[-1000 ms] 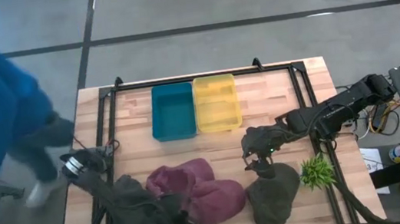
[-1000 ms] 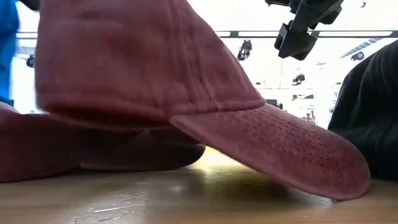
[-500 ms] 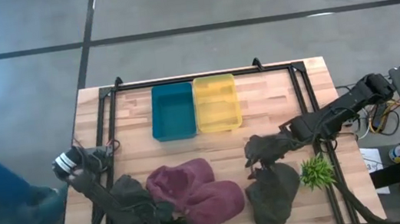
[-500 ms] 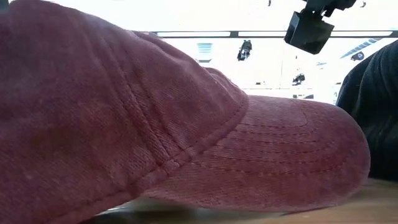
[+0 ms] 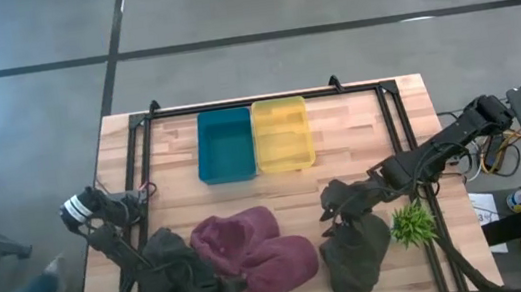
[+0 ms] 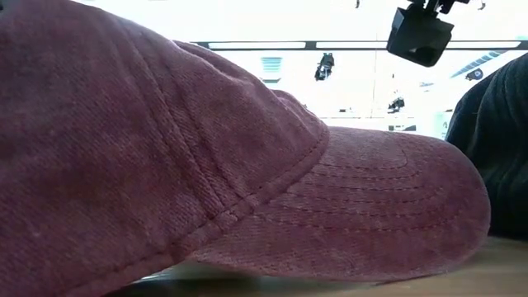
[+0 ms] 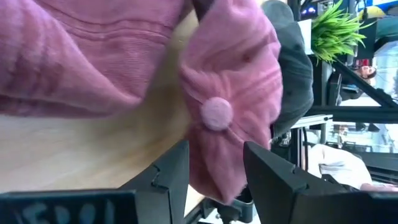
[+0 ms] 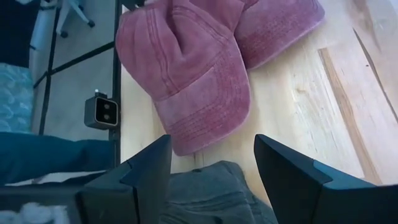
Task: Pick & Place hat
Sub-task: Put the top pink cap into the blue bin
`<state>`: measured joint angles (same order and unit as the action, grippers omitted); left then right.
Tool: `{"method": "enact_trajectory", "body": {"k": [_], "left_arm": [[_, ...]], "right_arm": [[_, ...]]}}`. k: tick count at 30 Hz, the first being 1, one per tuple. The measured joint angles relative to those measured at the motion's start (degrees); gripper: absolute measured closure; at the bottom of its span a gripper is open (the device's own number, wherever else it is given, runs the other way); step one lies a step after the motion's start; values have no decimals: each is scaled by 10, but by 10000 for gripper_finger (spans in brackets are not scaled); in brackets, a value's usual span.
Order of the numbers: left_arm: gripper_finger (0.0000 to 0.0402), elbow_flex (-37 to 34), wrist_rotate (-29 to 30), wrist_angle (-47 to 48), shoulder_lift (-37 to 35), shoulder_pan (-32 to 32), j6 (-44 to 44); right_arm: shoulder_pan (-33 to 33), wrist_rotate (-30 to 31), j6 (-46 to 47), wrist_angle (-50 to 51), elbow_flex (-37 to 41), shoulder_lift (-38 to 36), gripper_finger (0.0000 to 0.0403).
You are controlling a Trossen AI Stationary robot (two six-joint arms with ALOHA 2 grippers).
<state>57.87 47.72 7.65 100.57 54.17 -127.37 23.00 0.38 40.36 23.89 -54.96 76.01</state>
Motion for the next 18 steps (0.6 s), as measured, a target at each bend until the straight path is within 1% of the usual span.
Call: {"method": "enact_trajectory", "body": {"k": [6, 11, 14, 18], "left_arm": [[257, -16, -5, -4, -2, 0, -2], [257, -21, 20, -21, -2, -10, 17], [257, -26, 45, -55, -2, -19, 43], [257, -44, 21, -119, -3, -38, 98]], "right_arm": [[0, 4, 11, -7, 0, 0, 179], [0, 14, 17, -8, 0, 0, 179], [0, 14, 19, -9, 0, 0, 179], [0, 14, 28, -9, 0, 0, 179]]}}
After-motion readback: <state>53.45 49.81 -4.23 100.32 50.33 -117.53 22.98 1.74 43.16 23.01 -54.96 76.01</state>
